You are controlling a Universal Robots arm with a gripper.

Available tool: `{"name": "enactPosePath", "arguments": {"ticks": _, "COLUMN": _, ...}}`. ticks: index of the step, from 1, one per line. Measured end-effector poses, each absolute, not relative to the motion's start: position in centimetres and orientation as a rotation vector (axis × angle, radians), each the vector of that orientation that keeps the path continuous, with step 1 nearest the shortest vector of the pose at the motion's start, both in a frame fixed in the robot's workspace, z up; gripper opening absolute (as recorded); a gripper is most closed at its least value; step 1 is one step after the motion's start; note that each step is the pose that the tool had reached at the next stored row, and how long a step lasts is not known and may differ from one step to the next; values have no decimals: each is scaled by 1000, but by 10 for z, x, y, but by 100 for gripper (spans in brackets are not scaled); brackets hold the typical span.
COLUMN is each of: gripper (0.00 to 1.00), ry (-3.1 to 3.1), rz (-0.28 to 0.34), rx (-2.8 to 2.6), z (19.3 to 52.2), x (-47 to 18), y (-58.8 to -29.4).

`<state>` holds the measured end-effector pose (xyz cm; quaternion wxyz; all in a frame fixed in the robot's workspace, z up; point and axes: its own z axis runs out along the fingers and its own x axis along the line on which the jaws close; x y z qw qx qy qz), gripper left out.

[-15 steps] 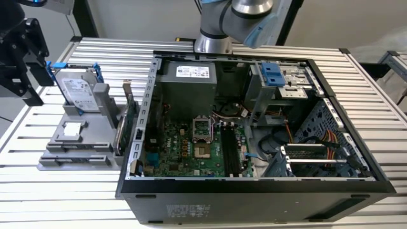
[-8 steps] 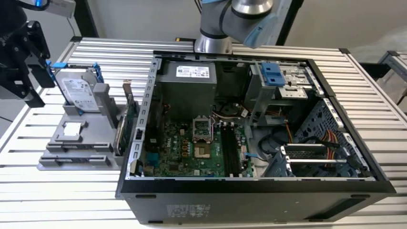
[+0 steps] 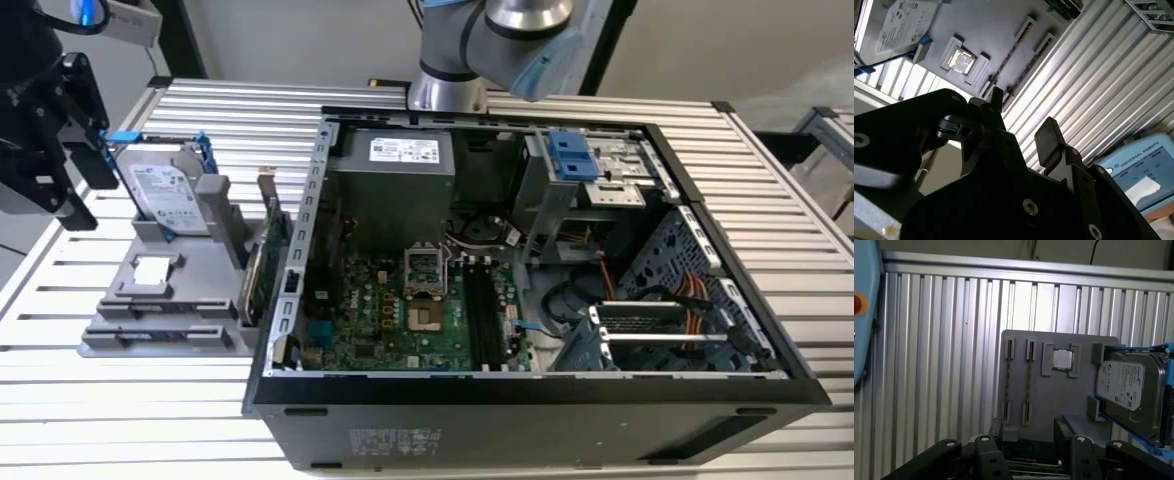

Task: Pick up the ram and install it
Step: 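Pick up the ram and move it above insertion slot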

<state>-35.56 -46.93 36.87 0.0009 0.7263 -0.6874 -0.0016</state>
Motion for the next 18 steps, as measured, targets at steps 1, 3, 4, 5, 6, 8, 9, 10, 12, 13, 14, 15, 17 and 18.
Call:
{"name": "enactPosePath", "arguments": {"ticks": 1, "gripper": 100, "ry": -2159, "rz": -5, "rx": 2280, "z": 368, "x": -356, "y": -469}}
{"name": "enactPosePath", "arguments": {"ticks": 3, "gripper": 100, "ry": -2159, "rz": -5, "rx": 2280, "z": 366, "x": -356, "y": -469}}
{"name": "enactPosePath", "arguments": {"ticks": 4, "gripper": 100, "ry": -2159, "rz": -5, "rx": 2280, "z": 365, "x": -356, "y": -469}}
{"name": "enactPosePath", "arguments": {"ticks": 5, "gripper": 100, "ry": -2159, "rz": -5, "rx": 2280, "z": 365, "x": -356, "y": -469}}
{"name": "enactPosePath", "arguments": {"ticks": 6, "gripper": 100, "ry": -2159, "rz": -5, "rx": 2280, "z": 364, "x": -356, "y": -469}}
{"name": "enactPosePath", "arguments": {"ticks": 8, "gripper": 100, "ry": -2159, "rz": -5, "rx": 2280, "z": 362, "x": -356, "y": -469}}
{"name": "enactPosePath", "arguments": {"ticks": 9, "gripper": 100, "ry": -2159, "rz": -5, "rx": 2280, "z": 361, "x": -356, "y": -469}}
{"name": "enactPosePath", "arguments": {"ticks": 10, "gripper": 100, "ry": -2159, "rz": -5, "rx": 2280, "z": 360, "x": -356, "y": -469}}
{"name": "enactPosePath", "arguments": {"ticks": 12, "gripper": 100, "ry": -2159, "rz": -5, "rx": 2280, "z": 359, "x": -356, "y": -469}}
{"name": "enactPosePath", "arguments": {"ticks": 13, "gripper": 100, "ry": -2159, "rz": -5, "rx": 2280, "z": 358, "x": -356, "y": -469}}
{"name": "enactPosePath", "arguments": {"ticks": 14, "gripper": 100, "ry": -2158, "rz": -5, "rx": 2280, "z": 358, "x": -356, "y": -469}}
{"name": "enactPosePath", "arguments": {"ticks": 15, "gripper": 100, "ry": -2158, "rz": -5, "rx": 2280, "z": 357, "x": -356, "y": -469}}
{"name": "enactPosePath", "arguments": {"ticks": 17, "gripper": 100, "ry": -2158, "rz": -5, "rx": 2280, "z": 355, "x": -356, "y": -469}}
{"name": "enactPosePath", "arguments": {"ticks": 18, "gripper": 100, "ry": -2158, "rz": -5, "rx": 2280, "z": 355, "x": -356, "y": -469}}
